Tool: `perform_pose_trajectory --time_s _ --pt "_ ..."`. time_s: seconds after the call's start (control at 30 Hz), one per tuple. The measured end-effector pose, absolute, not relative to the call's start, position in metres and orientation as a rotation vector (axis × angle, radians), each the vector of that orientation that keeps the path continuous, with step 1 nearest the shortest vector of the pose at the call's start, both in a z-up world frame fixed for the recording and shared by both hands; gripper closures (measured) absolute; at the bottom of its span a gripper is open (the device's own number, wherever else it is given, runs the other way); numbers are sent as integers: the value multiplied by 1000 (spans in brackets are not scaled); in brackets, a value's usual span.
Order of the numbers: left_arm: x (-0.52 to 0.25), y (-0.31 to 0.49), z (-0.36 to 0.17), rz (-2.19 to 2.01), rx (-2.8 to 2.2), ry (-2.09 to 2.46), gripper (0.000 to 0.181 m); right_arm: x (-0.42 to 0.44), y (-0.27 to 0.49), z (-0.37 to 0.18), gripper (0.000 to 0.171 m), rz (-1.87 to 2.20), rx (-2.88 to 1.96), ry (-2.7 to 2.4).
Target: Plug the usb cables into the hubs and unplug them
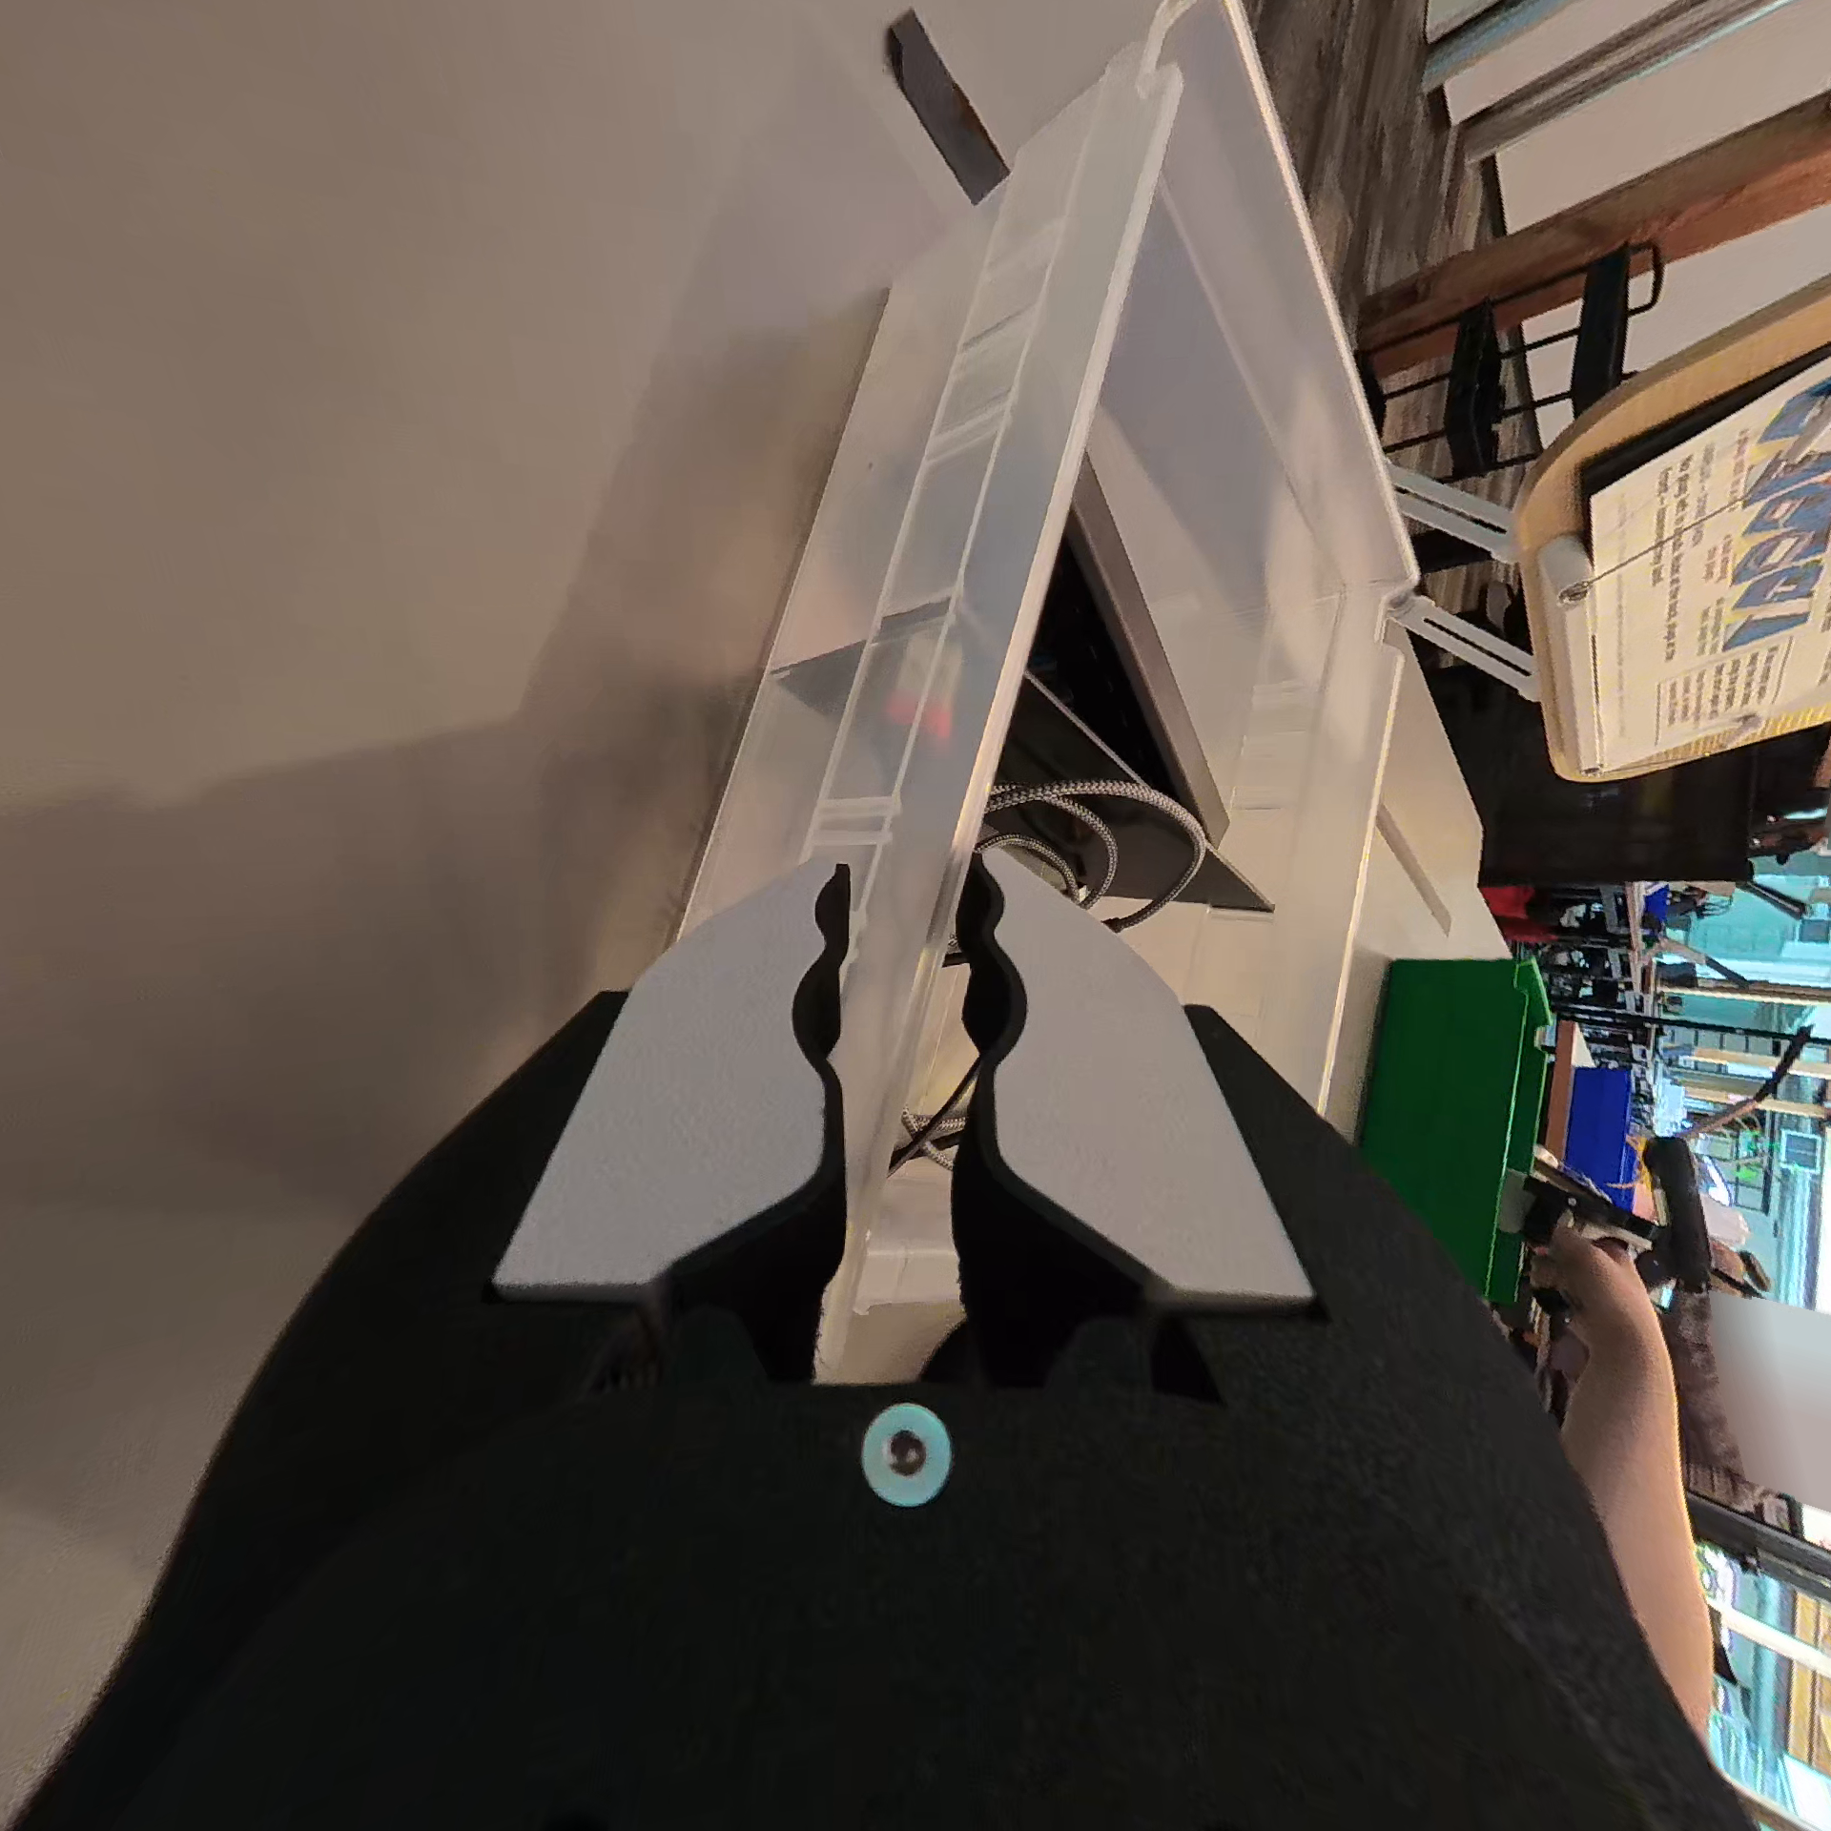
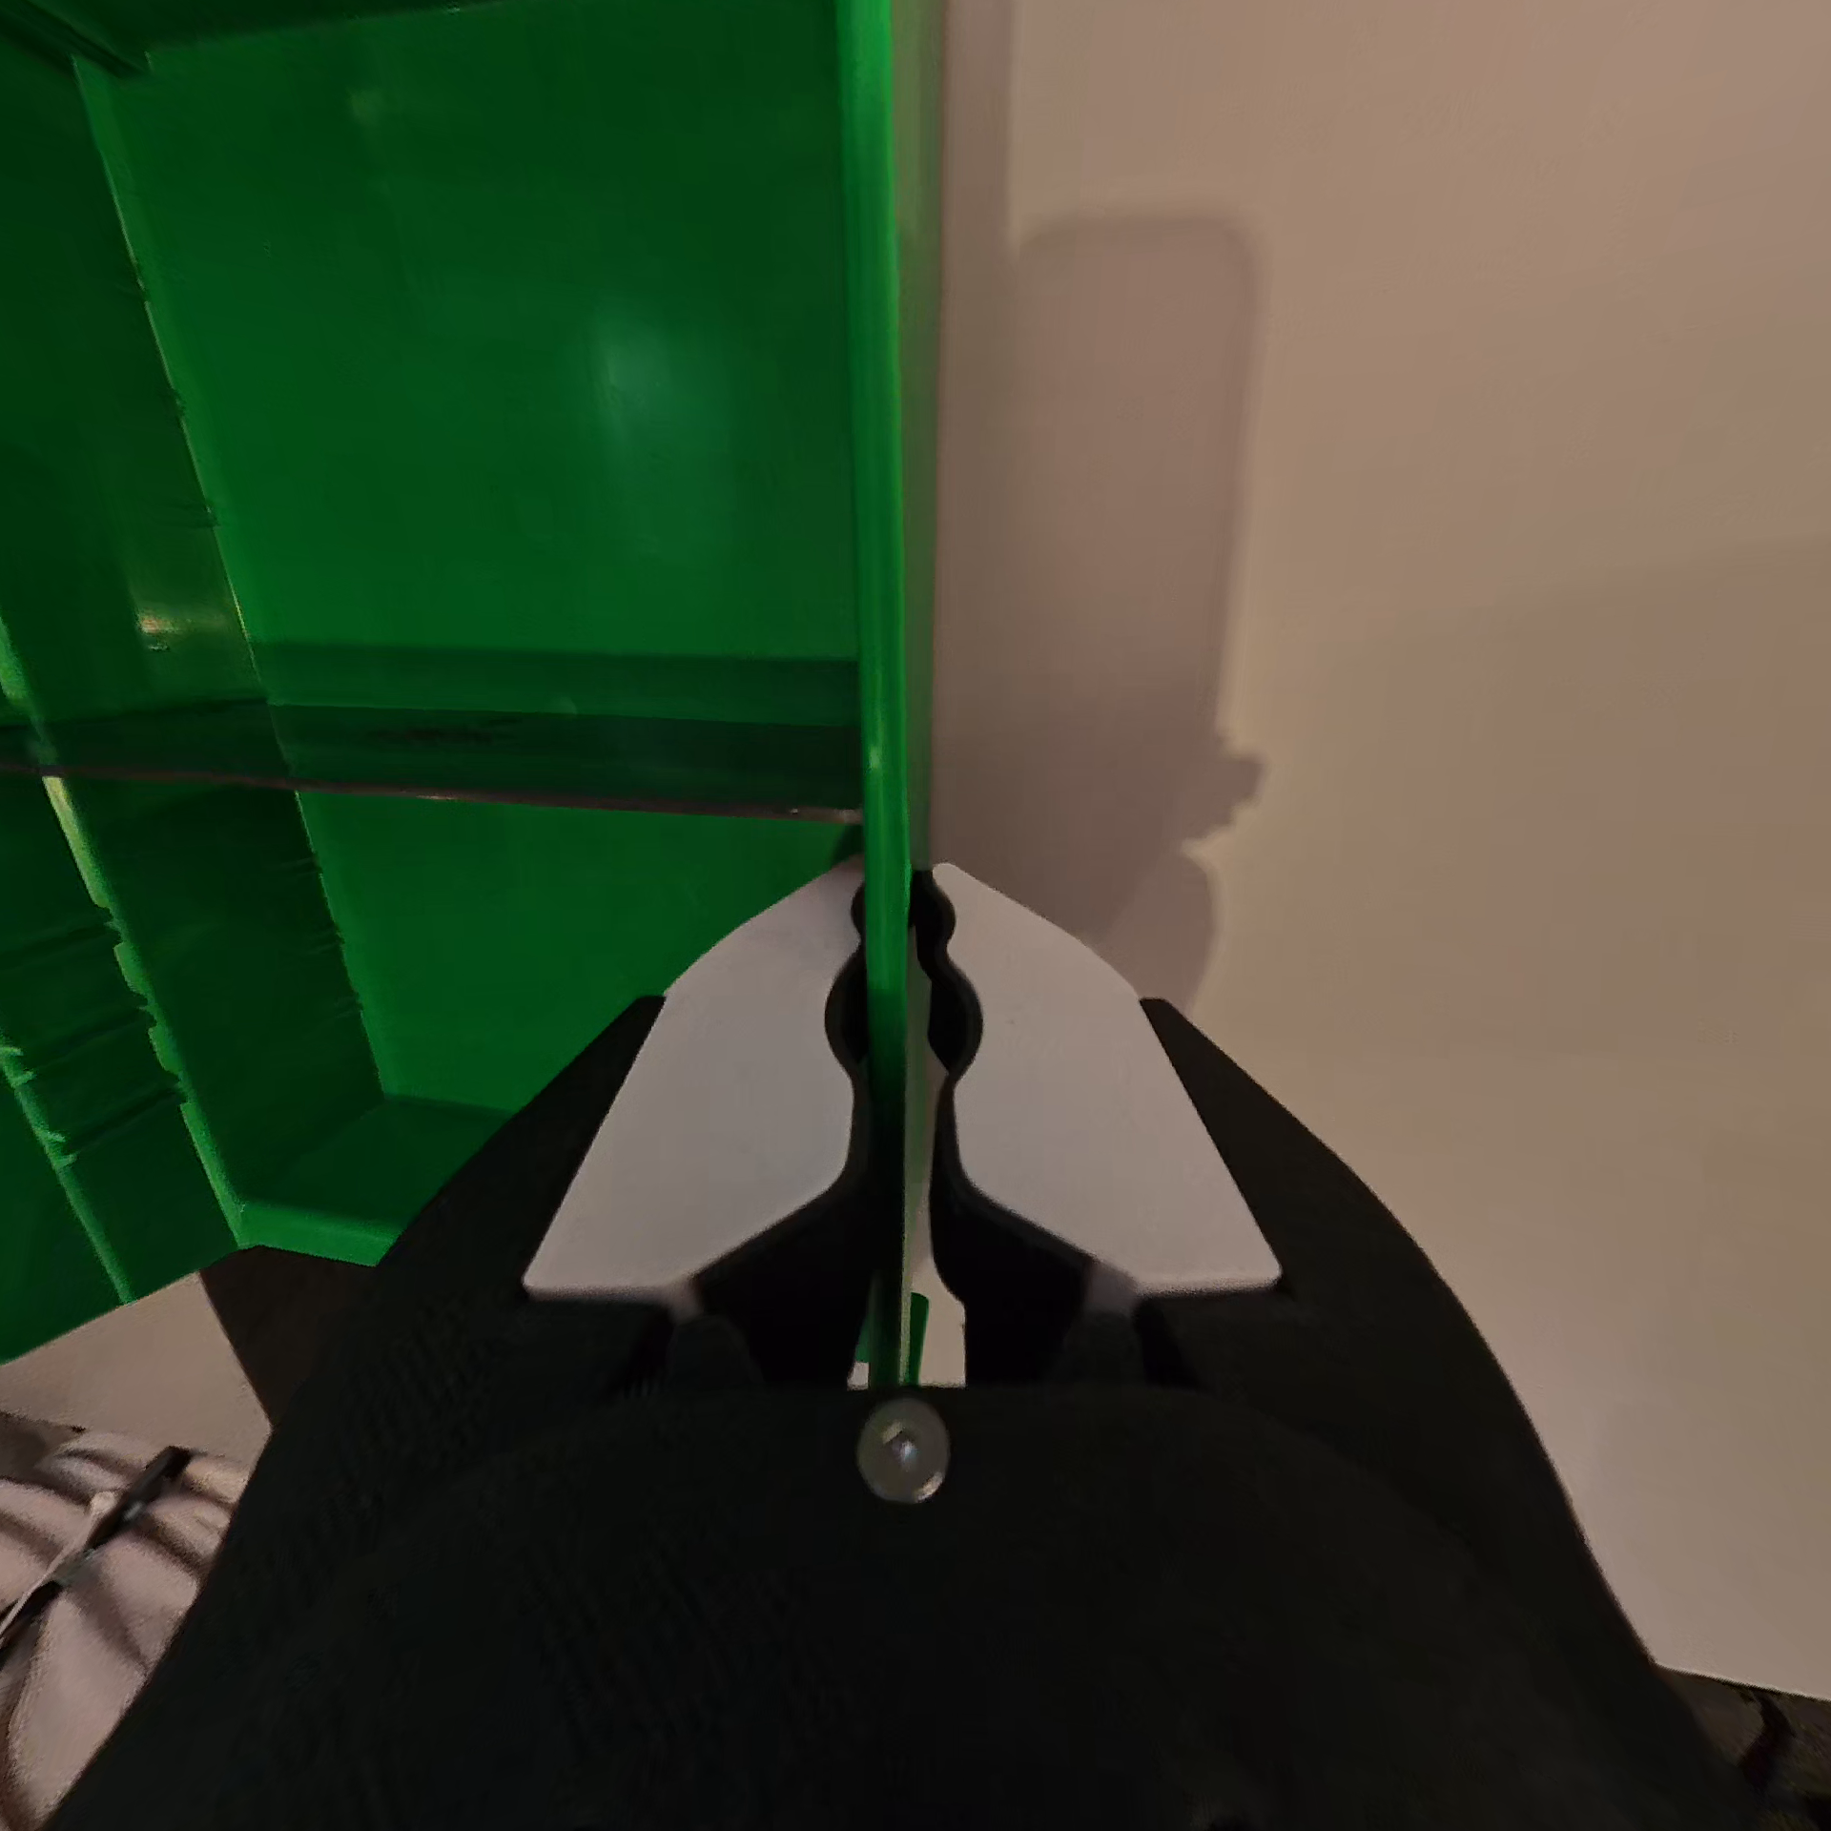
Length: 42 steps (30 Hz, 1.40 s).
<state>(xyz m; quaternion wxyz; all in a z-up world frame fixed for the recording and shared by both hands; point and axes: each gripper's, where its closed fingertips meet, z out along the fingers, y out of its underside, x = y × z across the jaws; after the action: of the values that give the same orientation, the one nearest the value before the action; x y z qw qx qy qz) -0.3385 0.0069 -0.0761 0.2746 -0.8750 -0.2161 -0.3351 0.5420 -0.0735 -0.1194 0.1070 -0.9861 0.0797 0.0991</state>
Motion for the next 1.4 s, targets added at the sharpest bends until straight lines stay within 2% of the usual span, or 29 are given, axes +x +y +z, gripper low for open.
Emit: perform_pose_trajectory --time_s 0.47,0.8,0.97,1.0,1.13,1.23,1.3,1.4 --pt "-332 -18 -75 -984 -2424 -540 160 553 -80 -120 164 201 -2891 136" --pt "-338 1 -65 -983 -2318 -506 166 554 -78 -122 164 125 -2885 105" --pt "-353 5 -19 -1080 -2023 -514 171 561 -76 -121 150 -72 -2866 45" --pt "-358 4 -9 -1029 -1996 -488 171 565 -75 -117 141 -138 -2842 27" --pt "-362 -1 46 -791 -1850 -281 166 576 -64 -69 126 -393 -2638 17" --pt "-338 -6 90 -676 -1727 -57 160 558 -47 -4 121 -479 -2331 25" --pt "-316 -7 102 -602 -1707 68 157 518 -34 55 116 -463 -2025 -30" --pt "-281 -3 99 -510 -1740 261 138 427 -33 131 113 -359 -1590 -169"
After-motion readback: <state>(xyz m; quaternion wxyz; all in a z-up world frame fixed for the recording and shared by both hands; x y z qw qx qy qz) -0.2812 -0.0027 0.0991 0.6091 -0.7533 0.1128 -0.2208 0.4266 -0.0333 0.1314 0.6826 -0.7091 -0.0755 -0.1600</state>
